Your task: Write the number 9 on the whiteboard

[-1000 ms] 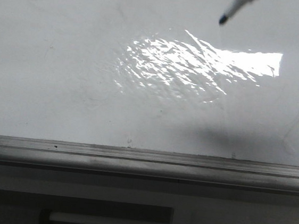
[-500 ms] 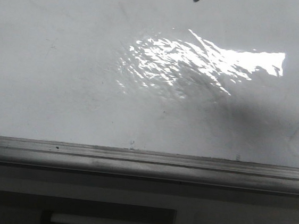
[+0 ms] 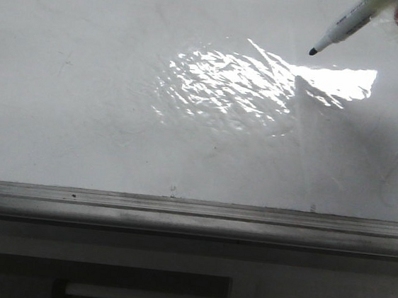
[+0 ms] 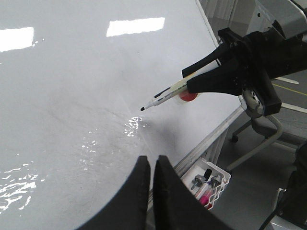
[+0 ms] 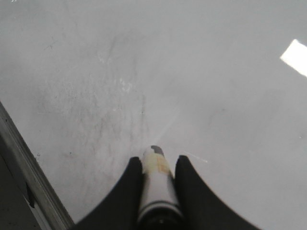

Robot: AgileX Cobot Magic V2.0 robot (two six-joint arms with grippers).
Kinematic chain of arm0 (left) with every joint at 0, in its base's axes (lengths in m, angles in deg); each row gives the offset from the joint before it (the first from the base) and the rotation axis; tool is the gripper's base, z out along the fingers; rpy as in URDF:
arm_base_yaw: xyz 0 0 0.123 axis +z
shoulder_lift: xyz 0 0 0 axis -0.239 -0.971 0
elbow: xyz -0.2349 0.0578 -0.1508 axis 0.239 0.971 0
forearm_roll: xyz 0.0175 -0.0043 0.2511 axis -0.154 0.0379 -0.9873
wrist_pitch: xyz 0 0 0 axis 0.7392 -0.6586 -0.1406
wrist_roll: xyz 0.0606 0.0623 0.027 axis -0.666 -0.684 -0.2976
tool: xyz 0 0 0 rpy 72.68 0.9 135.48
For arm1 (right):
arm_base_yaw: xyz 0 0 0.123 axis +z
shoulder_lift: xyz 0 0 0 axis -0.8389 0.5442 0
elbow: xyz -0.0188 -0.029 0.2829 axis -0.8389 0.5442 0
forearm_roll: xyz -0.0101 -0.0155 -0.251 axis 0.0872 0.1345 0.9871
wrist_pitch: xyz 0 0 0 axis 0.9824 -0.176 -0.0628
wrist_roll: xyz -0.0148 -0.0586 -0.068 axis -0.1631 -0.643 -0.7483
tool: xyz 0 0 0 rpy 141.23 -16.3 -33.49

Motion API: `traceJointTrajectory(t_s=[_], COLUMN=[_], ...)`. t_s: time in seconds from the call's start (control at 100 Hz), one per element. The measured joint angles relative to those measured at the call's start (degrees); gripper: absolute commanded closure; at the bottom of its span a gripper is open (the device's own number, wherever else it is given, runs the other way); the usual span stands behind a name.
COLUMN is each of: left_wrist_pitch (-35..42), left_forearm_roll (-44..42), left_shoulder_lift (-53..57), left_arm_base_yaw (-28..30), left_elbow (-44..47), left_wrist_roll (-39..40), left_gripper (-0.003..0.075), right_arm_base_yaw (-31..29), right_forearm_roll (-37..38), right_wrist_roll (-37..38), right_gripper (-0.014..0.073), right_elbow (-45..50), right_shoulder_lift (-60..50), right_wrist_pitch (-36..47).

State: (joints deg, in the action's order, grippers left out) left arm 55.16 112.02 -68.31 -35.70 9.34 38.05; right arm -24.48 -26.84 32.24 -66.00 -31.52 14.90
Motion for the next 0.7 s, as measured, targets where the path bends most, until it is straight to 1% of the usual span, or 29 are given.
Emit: traceJointTrajectory(t_s=[0.2, 0.52, 0.62, 0.7], left_wrist_pitch=[0.0, 0.0, 0.0, 0.0], left_forearm_roll=[0.0, 0.0, 0.0, 0.0], left_shoulder_lift=[0.0, 0.0, 0.0, 0.0], left_arm_base_yaw=[0.0, 0.0, 0.0, 0.0], left_elbow=[0.0, 0.0, 0.0, 0.0], left_wrist_roll=[0.0, 0.0, 0.0, 0.0], left_gripper=[0.0741, 0.0741, 0.0741, 0.0741], right_arm_base_yaw=[-0.1, 0.0, 0.8, 1.7], right_forearm_roll=[-0.1, -1.7, -1.9, -2.1], right_wrist_roll=[0.0, 0.3, 0.3, 0.3], right_gripper=[0.0634, 0.0634, 0.0634, 0.0634], right_elbow=[-0.1, -0.7, -1.0, -1.0], right_shoulder_lift=[2.0, 7.8, 8.5, 8.8], right_wrist_pitch=[-0.1, 5.2, 4.9, 2.4])
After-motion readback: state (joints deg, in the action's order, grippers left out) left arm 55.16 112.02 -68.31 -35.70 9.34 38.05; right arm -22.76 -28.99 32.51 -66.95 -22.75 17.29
